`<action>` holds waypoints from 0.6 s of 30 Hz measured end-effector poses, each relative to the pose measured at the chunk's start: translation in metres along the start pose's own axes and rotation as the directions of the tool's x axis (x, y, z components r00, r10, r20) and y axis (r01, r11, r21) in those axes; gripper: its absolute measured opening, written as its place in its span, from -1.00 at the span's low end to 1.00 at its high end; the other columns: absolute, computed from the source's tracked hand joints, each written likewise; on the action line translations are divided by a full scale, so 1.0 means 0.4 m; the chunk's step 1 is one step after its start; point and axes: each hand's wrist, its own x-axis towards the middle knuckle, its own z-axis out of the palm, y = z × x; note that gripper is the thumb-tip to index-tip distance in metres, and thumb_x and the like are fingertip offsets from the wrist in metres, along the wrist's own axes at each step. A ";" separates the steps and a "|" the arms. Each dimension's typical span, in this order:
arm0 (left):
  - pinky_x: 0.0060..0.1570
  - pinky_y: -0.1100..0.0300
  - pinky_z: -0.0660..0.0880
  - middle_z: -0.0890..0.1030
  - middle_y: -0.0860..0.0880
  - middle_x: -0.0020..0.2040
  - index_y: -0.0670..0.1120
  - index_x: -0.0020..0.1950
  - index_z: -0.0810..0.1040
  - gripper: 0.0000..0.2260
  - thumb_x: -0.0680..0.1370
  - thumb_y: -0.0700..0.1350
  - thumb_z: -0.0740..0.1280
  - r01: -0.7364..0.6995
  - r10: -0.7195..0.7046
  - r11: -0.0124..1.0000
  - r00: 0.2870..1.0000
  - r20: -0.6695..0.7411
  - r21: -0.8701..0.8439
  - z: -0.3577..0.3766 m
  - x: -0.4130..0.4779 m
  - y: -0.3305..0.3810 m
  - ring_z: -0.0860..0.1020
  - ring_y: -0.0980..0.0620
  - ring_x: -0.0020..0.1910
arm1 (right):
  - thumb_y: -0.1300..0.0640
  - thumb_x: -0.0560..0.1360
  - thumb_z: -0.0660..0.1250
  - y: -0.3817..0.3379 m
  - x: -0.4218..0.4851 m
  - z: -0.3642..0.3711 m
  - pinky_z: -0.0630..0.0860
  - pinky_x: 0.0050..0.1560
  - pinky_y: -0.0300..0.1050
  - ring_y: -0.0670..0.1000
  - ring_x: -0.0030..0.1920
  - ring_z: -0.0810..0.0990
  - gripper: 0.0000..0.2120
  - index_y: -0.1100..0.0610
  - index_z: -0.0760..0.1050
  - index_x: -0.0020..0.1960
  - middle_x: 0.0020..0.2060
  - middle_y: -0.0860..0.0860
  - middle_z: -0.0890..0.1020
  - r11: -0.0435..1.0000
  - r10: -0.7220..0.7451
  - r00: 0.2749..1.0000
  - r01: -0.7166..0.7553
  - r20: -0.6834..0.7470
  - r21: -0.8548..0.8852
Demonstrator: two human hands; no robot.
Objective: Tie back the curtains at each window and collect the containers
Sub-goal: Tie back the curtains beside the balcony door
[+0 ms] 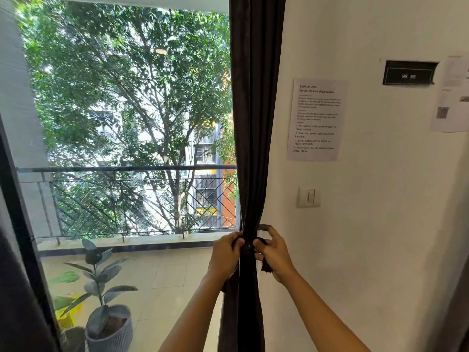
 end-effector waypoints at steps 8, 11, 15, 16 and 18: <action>-0.24 0.51 0.33 0.60 0.07 -0.18 -0.08 -0.03 0.63 -0.88 0.54 -0.18 0.29 -0.010 0.011 0.998 1.000 -0.018 0.060 0.004 0.011 -0.012 0.53 0.12 -0.19 | 0.32 0.56 0.23 0.005 0.019 0.003 0.45 -0.38 -0.31 -0.14 -0.42 0.50 -0.77 0.26 0.55 0.18 -0.31 0.08 0.58 0.992 0.043 0.999 -0.046 -0.028 -0.117; -0.12 0.58 0.30 0.53 0.09 -0.10 -0.17 -0.07 0.60 -0.88 0.53 -0.31 0.28 -0.092 0.090 0.995 0.995 -0.049 -0.040 0.009 0.002 0.002 0.48 0.26 -0.12 | 0.30 0.55 0.25 0.001 0.017 0.006 0.60 -0.17 -0.06 0.13 -0.30 0.59 -0.80 0.21 0.59 0.10 -0.20 0.23 0.63 0.987 0.019 0.998 -0.028 -0.054 -0.161; -0.33 0.45 0.33 0.44 0.15 -0.39 0.09 -0.23 0.38 -0.67 0.55 -0.34 0.24 -0.096 0.093 0.993 0.994 -0.054 -0.073 0.027 -0.008 -0.004 0.45 0.26 -0.38 | 0.27 0.50 0.29 0.019 0.036 0.003 0.60 0.04 0.09 0.09 -0.13 0.66 -0.83 0.15 0.64 -0.01 -0.18 0.07 0.69 0.943 -0.115 0.990 0.084 -0.078 -0.322; -0.36 0.42 0.31 0.41 0.13 -0.43 0.10 -0.25 0.32 -0.64 0.55 -0.34 0.23 -0.103 0.098 0.992 0.993 -0.071 -0.068 0.032 -0.008 -0.006 0.42 0.23 -0.42 | 0.26 0.49 0.30 0.022 0.042 0.001 0.60 0.03 0.02 0.01 -0.11 0.66 -0.84 0.15 0.64 -0.02 -0.16 0.02 0.69 0.918 -0.150 0.986 0.111 -0.074 -0.380; -0.37 0.41 0.30 0.41 0.12 -0.44 0.12 -0.25 0.30 -0.63 0.56 -0.34 0.22 -0.119 0.114 0.991 0.990 -0.086 -0.056 0.035 -0.008 -0.006 0.41 0.22 -0.43 | 0.25 0.49 0.31 0.024 0.044 -0.001 0.59 -0.02 -0.01 -0.05 -0.12 0.65 -0.86 0.15 0.63 -0.03 -0.16 -0.02 0.68 0.895 -0.174 0.983 0.132 -0.061 -0.426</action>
